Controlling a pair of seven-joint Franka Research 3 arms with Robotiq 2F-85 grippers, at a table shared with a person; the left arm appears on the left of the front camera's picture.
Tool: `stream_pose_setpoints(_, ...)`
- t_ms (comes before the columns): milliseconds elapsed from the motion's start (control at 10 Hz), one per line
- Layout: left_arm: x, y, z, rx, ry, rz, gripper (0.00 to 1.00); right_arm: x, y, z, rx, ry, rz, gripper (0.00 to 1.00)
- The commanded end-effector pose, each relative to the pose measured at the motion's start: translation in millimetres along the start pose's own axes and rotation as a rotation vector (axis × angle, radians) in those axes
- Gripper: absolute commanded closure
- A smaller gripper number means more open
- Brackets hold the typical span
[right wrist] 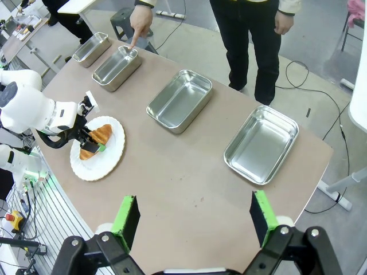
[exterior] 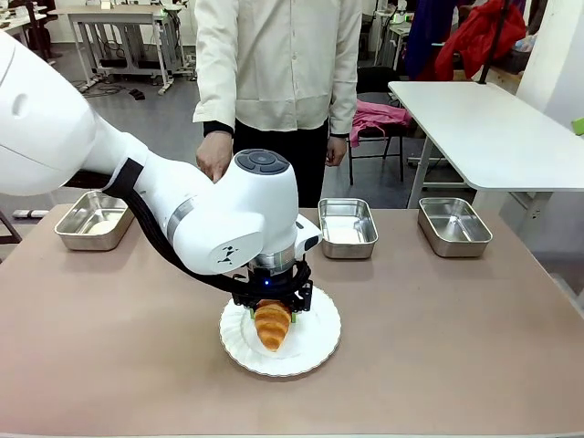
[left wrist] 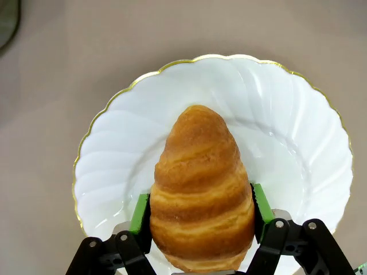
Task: Place the bread in the container.
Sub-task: Place the Butter Roll into the Airtight Container indicated by the human.
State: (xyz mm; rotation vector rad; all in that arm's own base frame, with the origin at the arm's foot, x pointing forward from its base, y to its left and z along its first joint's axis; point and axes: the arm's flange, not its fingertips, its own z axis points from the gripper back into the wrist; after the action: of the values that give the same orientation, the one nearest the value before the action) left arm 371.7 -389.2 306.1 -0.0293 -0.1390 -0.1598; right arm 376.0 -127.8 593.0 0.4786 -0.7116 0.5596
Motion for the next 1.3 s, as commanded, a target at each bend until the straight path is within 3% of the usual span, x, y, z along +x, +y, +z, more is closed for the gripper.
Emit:
stream_pose_setpoints(0,1,0,-2,0.02,-0.024,0.036,0.21,1,-1,0,0.014,-0.025,0.009,0.0)
stream_pose_setpoints(100,1,2,-2,0.027,-0.031,0.04,0.59,1,-1,0,0.014,-0.025,0.009,0.0)
stream_pose_setpoints(200,2,1,-1,0.026,-0.067,0.075,0.41,1,-1,0,0.014,-0.025,0.009,0.0)
stream_pose_setpoints(300,3,4,0,0.002,-0.001,0.011,0.41,1,-1,0,0.014,-0.025,0.009,0.0)
stream_pose_setpoints(900,5,5,0,0.005,-0.009,0.022,0.41,1,-1,0,0.014,-0.025,0.009,0.0)
stream_pose_setpoints(1000,12,15,15,-0.009,-0.071,0.088,0.41,1,-1,0,0.014,-0.025,0.009,0.0)
stream_pose_setpoints(1200,27,42,58,-0.015,-0.091,0.089,0.41,1,-1,0,0.014,-0.025,0.009,0.0)
